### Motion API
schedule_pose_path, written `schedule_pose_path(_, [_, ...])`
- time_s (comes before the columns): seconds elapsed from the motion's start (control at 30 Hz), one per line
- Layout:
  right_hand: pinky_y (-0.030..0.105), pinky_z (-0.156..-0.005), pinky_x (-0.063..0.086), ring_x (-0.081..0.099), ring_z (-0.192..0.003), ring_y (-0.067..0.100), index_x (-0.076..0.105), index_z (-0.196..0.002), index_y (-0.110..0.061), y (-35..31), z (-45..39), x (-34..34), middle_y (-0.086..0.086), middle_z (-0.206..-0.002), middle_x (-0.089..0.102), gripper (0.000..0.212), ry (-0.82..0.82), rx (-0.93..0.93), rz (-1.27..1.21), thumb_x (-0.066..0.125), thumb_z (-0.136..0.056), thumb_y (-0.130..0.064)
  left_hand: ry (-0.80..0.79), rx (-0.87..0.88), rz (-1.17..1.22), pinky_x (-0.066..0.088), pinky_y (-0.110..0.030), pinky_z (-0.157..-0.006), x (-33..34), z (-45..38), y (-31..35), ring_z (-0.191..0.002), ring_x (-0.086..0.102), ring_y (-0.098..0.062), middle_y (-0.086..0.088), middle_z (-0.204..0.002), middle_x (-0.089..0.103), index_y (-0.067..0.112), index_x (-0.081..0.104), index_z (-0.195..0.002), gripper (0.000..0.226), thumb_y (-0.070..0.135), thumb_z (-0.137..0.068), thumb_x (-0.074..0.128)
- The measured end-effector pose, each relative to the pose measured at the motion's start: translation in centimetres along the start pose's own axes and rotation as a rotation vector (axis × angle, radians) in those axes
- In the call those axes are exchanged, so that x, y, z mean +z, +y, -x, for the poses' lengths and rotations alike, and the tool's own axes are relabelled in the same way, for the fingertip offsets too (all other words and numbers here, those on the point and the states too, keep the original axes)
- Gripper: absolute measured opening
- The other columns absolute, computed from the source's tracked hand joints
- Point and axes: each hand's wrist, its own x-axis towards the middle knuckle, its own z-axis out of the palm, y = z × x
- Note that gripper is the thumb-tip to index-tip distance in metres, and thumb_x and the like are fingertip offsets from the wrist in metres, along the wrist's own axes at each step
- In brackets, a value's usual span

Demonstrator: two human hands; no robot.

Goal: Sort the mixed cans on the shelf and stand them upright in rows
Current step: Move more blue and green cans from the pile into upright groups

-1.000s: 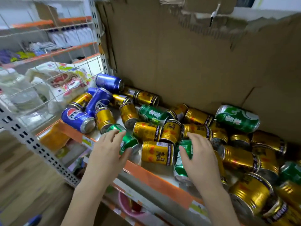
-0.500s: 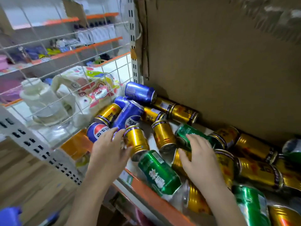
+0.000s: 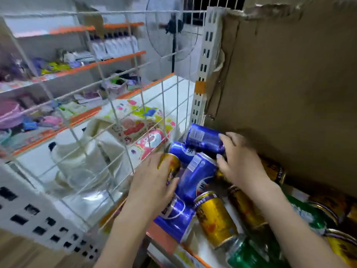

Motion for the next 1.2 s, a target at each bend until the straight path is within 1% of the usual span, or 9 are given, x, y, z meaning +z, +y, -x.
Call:
schedule_pose_path(0.1, [0.039,-0.093,0.041,0.049,-0.113,0.032,0.046,-0.133,-0.005,-0.4,-3.9,-1.0,0.015,-0.127,0.050,0.056,-0.042,-0.063,0.009,0.061,-0.084,-0.027,-0.048,0.054,0.021,0.048,-0.036,-0.082,0.9,-0.8,0.1,-0.097,0.060,-0.027,-0.008,-0.109,0.062,0.015,0.061,-0.107,0.043,0.042,-0.075,0.053])
schedule_pose_path(0.23, [0.037,-0.097,0.040,0.042,-0.121,0.024,0.028,-0.143,-0.020,-2.2,-7.5,-0.2,0.006,-0.137,0.041,0.081,-0.287,-0.096,0.141,0.061,-0.079,-0.057,-0.099,0.063,0.007,0.054,-0.038,-0.074,1.3,-1.6,-0.2,-0.093,0.064,-0.026,-0.007,-0.111,0.064,0.015,0.063,-0.109,0.046,0.044,-0.074,0.053])
schedule_pose_path(0.37, [0.037,-0.088,0.045,0.051,-0.113,0.023,0.030,-0.138,-0.023,-3.4,-9.0,0.8,0.004,-0.130,0.049,0.086,-0.384,-0.041,0.085,0.071,-0.069,-0.054,-0.119,0.075,0.000,0.052,-0.034,-0.074,0.6,-1.7,-0.5,-0.091,0.064,-0.025,-0.006,-0.109,0.064,0.017,0.063,-0.104,0.045,0.046,-0.078,0.042])
schedule_pose_path(0.5, [0.029,-0.070,0.040,0.056,-0.102,0.018,0.040,-0.127,-0.026,-3.4,-7.9,0.0,-0.002,-0.117,0.056,0.073,-0.266,0.022,-0.003,0.074,-0.067,-0.049,-0.135,0.076,0.012,0.051,-0.041,-0.080,0.6,-1.8,-1.1,-0.101,0.060,-0.029,-0.010,-0.122,0.058,0.016,0.059,-0.115,0.046,0.041,-0.076,0.064])
schedule_pose_path(0.67, [0.036,-0.087,0.044,0.049,-0.119,0.024,0.024,-0.144,-0.024,-2.5,-4.1,-3.9,0.001,-0.137,0.045,0.091,-0.076,0.089,-0.075,0.075,-0.071,-0.044,-0.089,0.175,0.006,0.055,-0.038,-0.067,1.2,-3.8,1.3,-0.085,0.066,-0.032,-0.015,-0.106,0.065,0.007,0.065,-0.109,0.054,0.040,-0.066,0.063])
schedule_pose_path(0.8, [0.038,-0.091,0.043,0.046,-0.121,0.019,0.028,-0.141,-0.031,-1.0,0.8,-6.7,-0.010,-0.137,0.043,0.084,0.032,0.195,-0.133,0.076,-0.072,-0.040,-0.150,0.187,0.102,0.034,-0.034,-0.104,2.6,-5.1,4.5,-0.128,0.038,-0.026,-0.007,-0.143,0.037,0.018,0.030,-0.144,0.069,0.053,-0.087,0.051])
schedule_pose_path(0.87, [0.038,-0.092,0.043,0.046,-0.120,0.015,0.032,-0.138,-0.031,-0.3,3.6,-7.4,-0.012,-0.134,0.044,0.082,0.116,0.249,-0.183,0.078,-0.070,-0.037,-0.209,0.138,0.068,0.029,-0.033,-0.107,3.3,-5.8,5.6,-0.132,0.029,-0.025,-0.006,-0.146,0.028,0.022,0.016,-0.147,0.080,0.062,-0.085,0.047])
schedule_pose_path(1.07, [0.015,-0.086,0.032,0.029,-0.101,-0.013,0.036,-0.137,-0.030,0.9,10.8,-7.0,-0.021,-0.119,0.038,0.083,0.349,0.464,-0.280,0.081,-0.067,-0.031,-0.262,-0.062,0.012,0.040,-0.040,-0.092,4.8,-5.6,7.1,-0.116,0.045,-0.035,-0.015,-0.138,0.030,0.027,0.012,-0.146,0.087,0.052,-0.080,0.062])
schedule_pose_path(1.2, [-0.004,-0.075,0.027,0.026,-0.101,-0.016,0.036,-0.137,-0.032,1.0,14.1,-6.1,-0.022,-0.119,0.037,0.084,0.411,0.587,-0.332,0.082,-0.067,-0.025,-0.205,-0.109,0.136,0.041,-0.042,-0.087,5.2,-5.6,6.9,-0.107,0.049,-0.037,-0.015,-0.121,0.043,0.026,0.030,-0.140,0.077,0.035,-0.075,0.070])
